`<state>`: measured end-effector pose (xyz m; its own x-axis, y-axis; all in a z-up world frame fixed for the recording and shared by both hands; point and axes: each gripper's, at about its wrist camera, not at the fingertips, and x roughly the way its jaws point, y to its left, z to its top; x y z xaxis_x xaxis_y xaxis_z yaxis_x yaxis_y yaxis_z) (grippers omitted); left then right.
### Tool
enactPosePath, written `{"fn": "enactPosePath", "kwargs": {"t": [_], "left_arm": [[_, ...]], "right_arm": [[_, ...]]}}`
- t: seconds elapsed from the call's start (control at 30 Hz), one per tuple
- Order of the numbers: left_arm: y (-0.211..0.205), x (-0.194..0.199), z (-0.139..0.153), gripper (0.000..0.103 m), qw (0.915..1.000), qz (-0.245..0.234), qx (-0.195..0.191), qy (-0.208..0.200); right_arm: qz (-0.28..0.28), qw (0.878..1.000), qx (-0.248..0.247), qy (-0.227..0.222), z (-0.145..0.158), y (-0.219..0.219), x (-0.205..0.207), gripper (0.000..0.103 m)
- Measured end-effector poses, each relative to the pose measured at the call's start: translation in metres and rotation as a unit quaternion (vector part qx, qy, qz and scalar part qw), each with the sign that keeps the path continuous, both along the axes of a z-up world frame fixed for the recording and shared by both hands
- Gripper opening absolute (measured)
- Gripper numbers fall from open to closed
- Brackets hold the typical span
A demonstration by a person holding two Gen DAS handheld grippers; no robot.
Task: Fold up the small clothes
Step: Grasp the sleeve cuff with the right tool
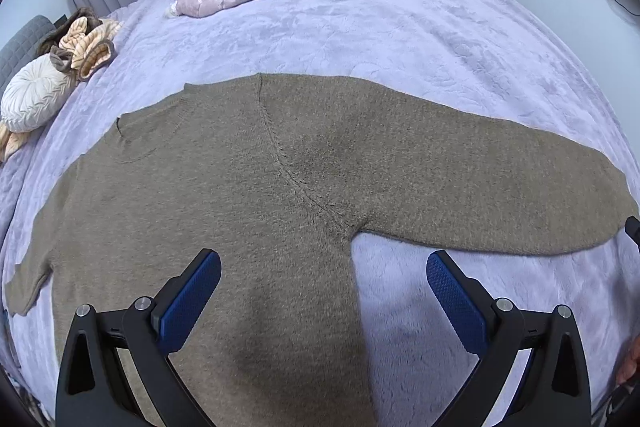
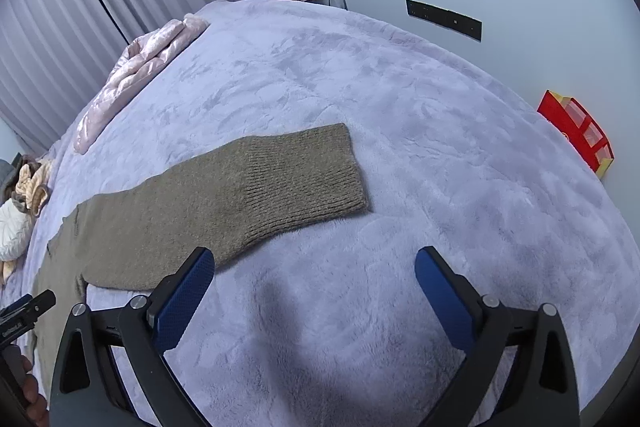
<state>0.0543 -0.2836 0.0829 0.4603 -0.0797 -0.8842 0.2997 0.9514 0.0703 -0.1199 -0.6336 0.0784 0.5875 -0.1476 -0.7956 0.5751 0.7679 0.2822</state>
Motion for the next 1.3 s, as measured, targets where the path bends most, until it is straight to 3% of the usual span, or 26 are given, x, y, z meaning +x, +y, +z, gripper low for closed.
{"fn": "enactPosePath", "kwargs": {"t": [0.37, 0.43, 0.6, 0.67, 0.7, 0.73, 0.77, 0.87, 0.97, 1.1, 1.3], "left_arm": [[0.006, 0.029, -0.029, 0.103, 0.9992, 0.028, 0.005, 0.028], [0.006, 0.031, -0.032, 0.103, 0.9991, 0.029, 0.005, 0.029], [0.007, 0.034, -0.034, 0.103, 0.999, 0.03, 0.004, 0.032], [0.008, 0.035, -0.035, 0.103, 0.999, 0.029, 0.002, 0.033], [0.008, 0.035, -0.035, 0.103, 0.9991, 0.029, 0.002, 0.032], [0.008, 0.036, -0.035, 0.103, 0.9991, 0.028, 0.002, 0.03], [0.007, 0.037, -0.036, 0.103, 0.9992, 0.027, 0.001, 0.028], [-0.001, 0.049, -0.054, 0.103, 0.9986, 0.017, 0.031, 0.039], [-0.005, 0.058, -0.066, 0.103, 0.9974, 0.014, 0.035, 0.061], [-0.003, 0.056, -0.049, 0.103, 0.9981, 0.007, 0.019, 0.057], [0.029, 0.043, -0.024, 0.103, 0.9985, 0.022, -0.011, 0.048]], "right_arm": [[0.028, 1.0, 0.004, 0.009, -0.017, 0.0, 0.067, 0.093], [0.029, 1.0, -0.003, 0.007, -0.016, 0.001, 0.08, 0.089], [0.041, 0.998, -0.032, 0.02, -0.016, 0.006, 0.098, 0.058], [0.039, 0.998, -0.038, 0.02, -0.015, 0.005, 0.098, 0.035], [0.037, 0.999, -0.035, 0.015, -0.014, 0.003, 0.096, 0.029], [0.034, 0.999, -0.029, 0.007, -0.012, 0.001, 0.094, 0.015], [0.03, 0.999, -0.026, -0.001, -0.01, 0.0, 0.091, 0.009], [0.019, 0.999, -0.04, -0.014, 0.002, 0.003, 0.085, 0.007], [0.009, 0.998, -0.063, -0.019, 0.014, 0.009, 0.084, 0.007], [-0.006, 0.995, -0.102, -0.015, 0.032, 0.016, 0.083, 0.006], [-0.018, 0.993, -0.115, -0.014, 0.048, 0.017, 0.08, 0.006]]}}
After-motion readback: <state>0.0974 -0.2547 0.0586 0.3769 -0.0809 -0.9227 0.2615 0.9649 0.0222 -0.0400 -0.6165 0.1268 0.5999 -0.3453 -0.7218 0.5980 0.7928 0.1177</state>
